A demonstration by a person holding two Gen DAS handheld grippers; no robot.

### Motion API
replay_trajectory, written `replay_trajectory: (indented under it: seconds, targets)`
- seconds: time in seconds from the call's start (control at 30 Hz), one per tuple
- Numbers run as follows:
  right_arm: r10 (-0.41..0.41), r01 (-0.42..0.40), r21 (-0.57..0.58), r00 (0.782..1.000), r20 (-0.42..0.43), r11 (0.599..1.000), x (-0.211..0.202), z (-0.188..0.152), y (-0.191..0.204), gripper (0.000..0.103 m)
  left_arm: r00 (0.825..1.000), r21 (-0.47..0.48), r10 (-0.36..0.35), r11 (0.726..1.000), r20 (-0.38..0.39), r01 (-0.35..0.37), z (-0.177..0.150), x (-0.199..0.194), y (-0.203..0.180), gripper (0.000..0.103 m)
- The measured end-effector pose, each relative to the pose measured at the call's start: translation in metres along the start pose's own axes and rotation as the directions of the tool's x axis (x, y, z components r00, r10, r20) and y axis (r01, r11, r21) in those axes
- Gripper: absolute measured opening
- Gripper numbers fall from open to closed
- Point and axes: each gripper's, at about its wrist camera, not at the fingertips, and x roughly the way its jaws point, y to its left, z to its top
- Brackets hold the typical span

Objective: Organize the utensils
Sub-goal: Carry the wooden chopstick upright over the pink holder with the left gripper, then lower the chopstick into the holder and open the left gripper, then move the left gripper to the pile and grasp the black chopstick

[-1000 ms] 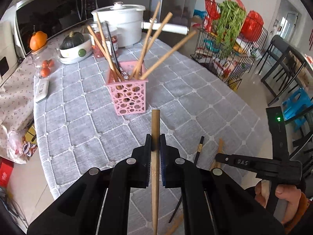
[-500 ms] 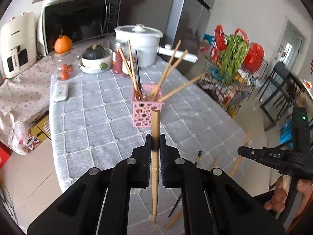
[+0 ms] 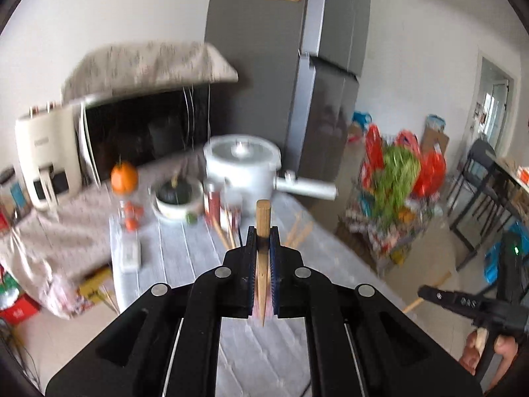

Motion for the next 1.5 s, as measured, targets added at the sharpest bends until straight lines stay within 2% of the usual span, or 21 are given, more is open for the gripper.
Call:
replay_trajectory:
  seconds: [0.13, 0.27, 0.37, 0.43, 0.5, 0.53, 0.6, 0.7, 0.77, 0.93, 1.1, 1.37, 1.47, 1.5]
  targets:
    - [0.021, -0.021, -0.008, 0.997, 0.069, 1.0, -0.015, 0.032, 0.013, 0.008, 0.999, -0.016, 0.031, 0.999, 0.033, -0.03, 0.033, 0.018, -0.002, 0.006]
    - [0.036, -0.034, -0.02, 0.991, 0.131, 0.999, -0.025, 0.061, 0.025, 0.008, 0.998, -0.033, 0.053, 0.998, 0.033, -0.051, 0.04, 0.044, -0.001, 0.006]
    - [0.043, -0.04, -0.027, 0.987, 0.156, 0.999, -0.025, 0.078, 0.033, 0.008, 0.999, -0.07, 0.052, 0.996, 0.0, -0.052, 0.035, 0.07, 0.007, 0.007]
    - [0.055, -0.05, -0.032, 0.986, 0.16, 0.998, -0.022, 0.086, 0.039, 0.008, 0.997, -0.09, 0.05, 0.994, -0.056, -0.055, 0.024, 0.095, 0.011, 0.007]
    - [0.066, -0.06, -0.041, 0.985, 0.159, 0.997, -0.019, 0.093, 0.049, 0.008, 0.994, -0.108, 0.061, 0.992, -0.094, -0.071, 0.014, 0.109, 0.016, 0.012]
    - [0.071, -0.065, -0.048, 0.985, 0.157, 0.997, -0.017, 0.094, 0.053, 0.008, 0.994, -0.126, 0.057, 0.99, -0.096, -0.069, 0.011, 0.111, 0.02, 0.019]
    - [0.081, -0.071, -0.064, 0.984, 0.157, 0.995, -0.015, 0.097, 0.064, 0.008, 0.996, -0.17, 0.041, 0.984, -0.08, -0.055, 0.008, 0.109, 0.031, 0.021]
    - [0.092, -0.076, -0.101, 0.983, 0.16, 0.992, -0.012, 0.099, 0.084, 0.008, 0.997, -0.194, 0.063, 0.978, -0.044, -0.071, 0.008, 0.095, 0.042, 0.026]
    - [0.104, -0.085, -0.127, 0.983, 0.153, 0.988, -0.007, 0.099, 0.101, 0.008, 0.997, -0.216, 0.07, 0.974, -0.034, -0.075, 0.005, 0.087, 0.05, 0.033]
    - [0.112, -0.084, -0.19, 0.984, 0.138, 0.978, 0.007, 0.094, 0.139, 0.008, 0.996, -0.268, 0.082, 0.959, -0.046, -0.092, -0.015, 0.076, 0.072, 0.035]
    - [0.081, -0.056, -0.235, 0.992, 0.096, 0.97, 0.039, 0.081, 0.165, 0.008, 0.99, -0.306, 0.112, 0.943, -0.084, -0.133, -0.036, 0.08, 0.096, 0.035]
    - [-0.019, 0.026, -0.28, 0.999, 0.027, 0.96, 0.109, 0.054, 0.179, 0.008, 0.989, -0.332, 0.098, 0.934, -0.113, -0.13, -0.042, 0.081, 0.111, 0.035]
    - [-0.03, 0.032, -0.297, 0.999, 0.009, 0.954, 0.126, 0.05, 0.182, 0.012, 0.988, -0.325, 0.093, 0.937, -0.12, -0.128, -0.042, 0.082, 0.109, 0.035]
    - [-0.04, 0.041, -0.298, 0.999, 0.011, 0.954, 0.129, 0.049, 0.182, 0.022, 0.989, -0.325, 0.09, 0.938, -0.119, -0.124, -0.042, 0.082, 0.108, 0.035]
